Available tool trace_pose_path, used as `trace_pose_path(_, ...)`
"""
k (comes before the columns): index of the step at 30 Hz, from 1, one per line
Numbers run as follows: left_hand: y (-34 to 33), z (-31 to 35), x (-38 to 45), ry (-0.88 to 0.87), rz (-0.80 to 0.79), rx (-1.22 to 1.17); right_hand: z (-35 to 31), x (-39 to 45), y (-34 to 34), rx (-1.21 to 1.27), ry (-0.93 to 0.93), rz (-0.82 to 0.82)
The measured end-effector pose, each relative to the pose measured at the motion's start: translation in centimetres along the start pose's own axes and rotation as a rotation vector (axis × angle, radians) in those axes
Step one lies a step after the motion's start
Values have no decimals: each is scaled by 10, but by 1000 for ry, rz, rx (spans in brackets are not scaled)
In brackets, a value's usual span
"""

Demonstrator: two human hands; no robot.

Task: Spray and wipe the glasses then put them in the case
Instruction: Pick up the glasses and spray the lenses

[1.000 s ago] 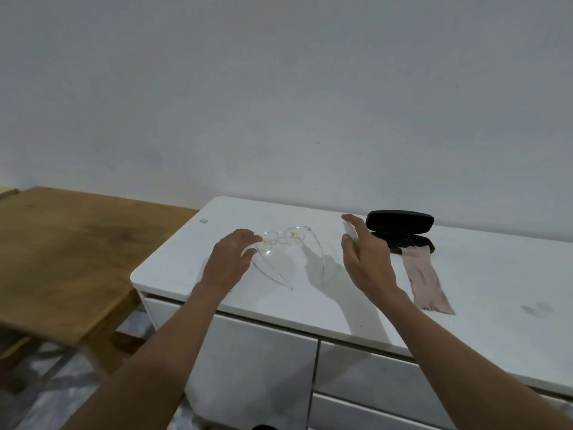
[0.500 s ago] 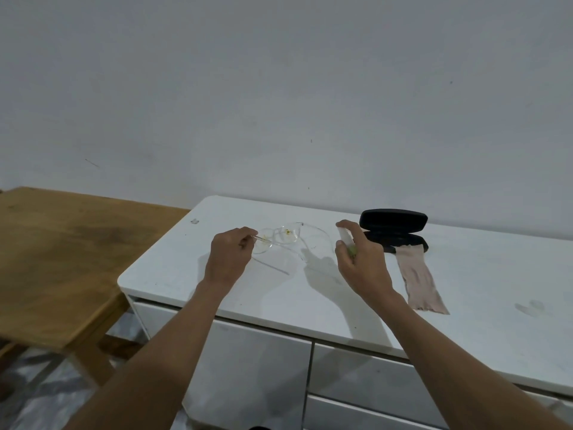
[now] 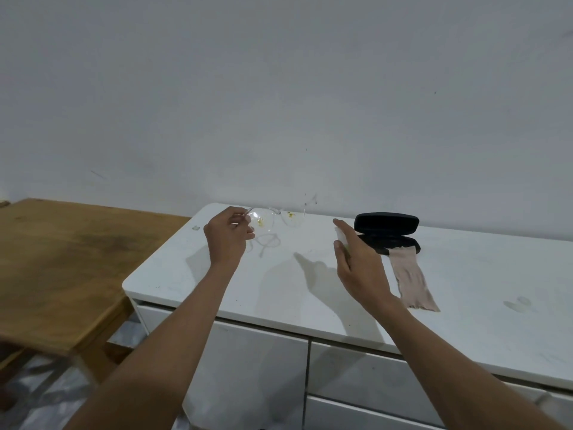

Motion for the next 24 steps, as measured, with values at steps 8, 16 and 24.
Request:
trace_pose_path(8, -10, 42, -6, -86, -36, -58, -53, 19, 6, -27, 151, 131)
trace_pose_path(16, -15, 56, -8, -130, -52, -59, -63, 27, 5, -49, 158, 162)
trace_pose_path(24, -13, 62, -12, -148, -36, -61, -63, 30, 3, -43, 97, 157)
Point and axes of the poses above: each hand's wrist, its own x-axis towards the middle knuckle, its own y-axis out of the back of the hand, z = x × y, the point moved 9 cm from there along x, towards the middle knuckle, and after that the axes turned 3 degrees about x, right-handed, at the moved point
